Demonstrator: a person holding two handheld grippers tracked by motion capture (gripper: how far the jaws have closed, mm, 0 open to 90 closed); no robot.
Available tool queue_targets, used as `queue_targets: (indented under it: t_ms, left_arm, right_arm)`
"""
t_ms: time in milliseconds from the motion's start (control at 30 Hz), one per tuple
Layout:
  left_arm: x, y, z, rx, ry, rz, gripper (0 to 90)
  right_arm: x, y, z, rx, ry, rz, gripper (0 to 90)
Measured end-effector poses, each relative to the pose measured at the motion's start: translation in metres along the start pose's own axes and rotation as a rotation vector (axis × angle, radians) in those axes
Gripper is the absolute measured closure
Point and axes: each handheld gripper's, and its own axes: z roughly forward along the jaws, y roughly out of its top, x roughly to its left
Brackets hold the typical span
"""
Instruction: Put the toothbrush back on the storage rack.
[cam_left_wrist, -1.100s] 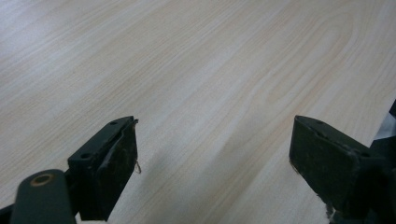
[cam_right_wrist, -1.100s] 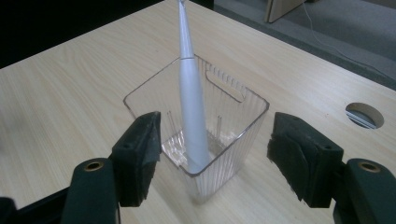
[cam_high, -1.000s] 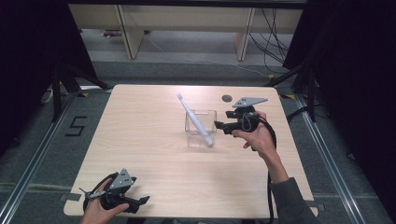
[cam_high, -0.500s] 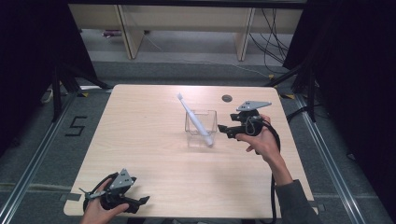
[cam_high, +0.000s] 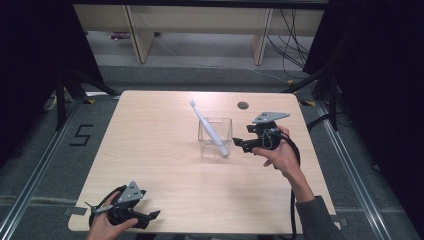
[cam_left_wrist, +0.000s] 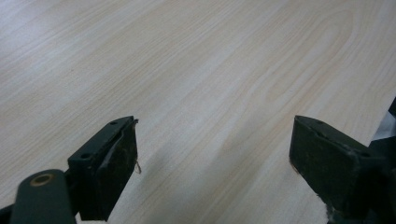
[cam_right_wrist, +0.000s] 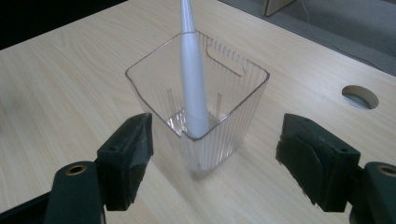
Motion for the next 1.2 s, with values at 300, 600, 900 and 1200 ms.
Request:
queue_targets:
  t_ms: [300, 600, 900, 1200]
  left_arm:
    - [0.001, 0.000, 0.000, 0.006, 0.001, 0.006, 15.0]
    - [0.001, 0.000, 0.000, 0.005, 0.002, 0.004, 15.0]
    - [0.001, 0.000, 0.000, -0.003, 0.005, -0.005, 15.0]
    - [0.001, 0.000, 0.001, -0.006, 0.004, -0.004, 15.0]
  right_arm:
    - [0.006, -0.007, 0.000, 0.016, 0.000, -0.005, 25.9]
    - [0.010, -0.013, 0.000, 0.029, 0.013, -0.038, 25.3]
    - [0.016, -0.022, -0.001, 0.046, 0.016, -0.016, 25.2]
    - [0.017, -0.028, 0.001, 0.045, 0.012, -0.030, 24.5]
